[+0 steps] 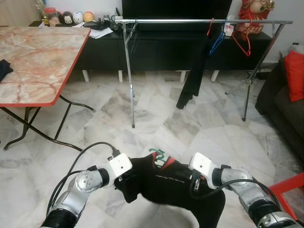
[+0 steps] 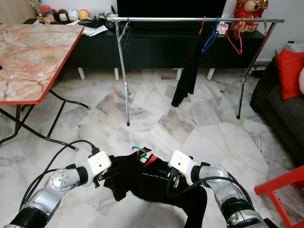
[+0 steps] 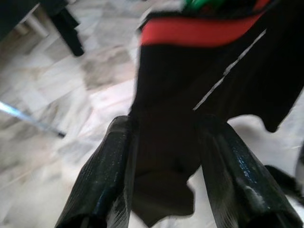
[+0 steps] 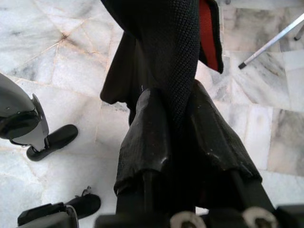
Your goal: Hang hanger
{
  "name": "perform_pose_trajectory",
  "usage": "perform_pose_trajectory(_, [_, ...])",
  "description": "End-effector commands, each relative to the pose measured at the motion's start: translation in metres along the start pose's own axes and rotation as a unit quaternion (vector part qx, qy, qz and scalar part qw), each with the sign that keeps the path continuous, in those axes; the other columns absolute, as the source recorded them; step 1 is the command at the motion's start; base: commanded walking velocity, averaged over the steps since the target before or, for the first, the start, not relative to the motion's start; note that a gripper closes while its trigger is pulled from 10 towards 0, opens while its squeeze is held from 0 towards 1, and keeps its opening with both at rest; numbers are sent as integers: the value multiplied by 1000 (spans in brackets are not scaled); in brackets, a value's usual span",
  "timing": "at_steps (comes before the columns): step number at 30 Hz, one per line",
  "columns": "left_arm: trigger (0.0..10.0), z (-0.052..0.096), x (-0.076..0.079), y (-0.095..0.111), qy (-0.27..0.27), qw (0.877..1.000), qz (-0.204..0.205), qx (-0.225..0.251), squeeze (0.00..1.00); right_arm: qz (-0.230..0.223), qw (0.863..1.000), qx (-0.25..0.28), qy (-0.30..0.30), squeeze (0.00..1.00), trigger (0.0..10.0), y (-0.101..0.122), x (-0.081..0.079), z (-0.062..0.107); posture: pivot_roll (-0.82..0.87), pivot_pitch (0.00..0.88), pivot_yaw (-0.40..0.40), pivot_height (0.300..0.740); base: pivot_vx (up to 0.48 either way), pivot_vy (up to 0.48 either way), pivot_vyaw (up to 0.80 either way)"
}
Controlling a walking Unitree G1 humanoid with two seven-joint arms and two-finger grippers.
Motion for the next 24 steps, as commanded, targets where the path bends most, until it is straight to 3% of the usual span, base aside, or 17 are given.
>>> perform_pose_trajectory(1, [10000,-2,8,12,-33,999,24,25,0,32,999,0,10,0,10000,5,3,5,-23,0,-81,740,0,0,0])
perform_pose_trajectory(6, [10000,-7,10,24,-42,997,44,47,0,43,998,9,45,0,10000,6,-6,3,-27,0,-82,740,0,0,0])
perform_pose_trajectory(14, [10000,-7,6,24,-37,998,38,40,0,63,995,18,70,0,10000,14,-8,1,-25,0,-85,740,0,0,0])
perform_pose_trajectory(15, [10000,-7,5,24,-34,998,40,41,435,63,995,19,75,0,10000,14,-9,1,-25,0,-85,740,0,0,0])
perform_pose_trajectory(17, [10000,-7,5,24,-34,998,42,43,435,61,995,20,82,0,10000,14,-11,2,-23,0,-86,740,0,0,0])
perform_pose_trajectory(18, [10000,-7,6,24,-37,997,46,44,1000,63,994,21,85,0,10000,14,-11,2,-23,0,-86,740,0,0,0])
perform_pose_trajectory(24, [10000,-2,9,27,-63,994,74,52,1000,68,993,21,91,0,10000,14,-13,1,-24,0,-87,740,0,0,0])
Point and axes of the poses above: a point about 5 cm out from each wrist's last joint towards the gripper, its own z axis pointing back from the gripper into the wrist, its own y axis along the axis of the wrist's last joint, x = y × z, the point moved 2 cm from there along -z, pointing out of the wrist towards the gripper, and after that the axes turned 8 degrees about -z, right-handed, at the moved point
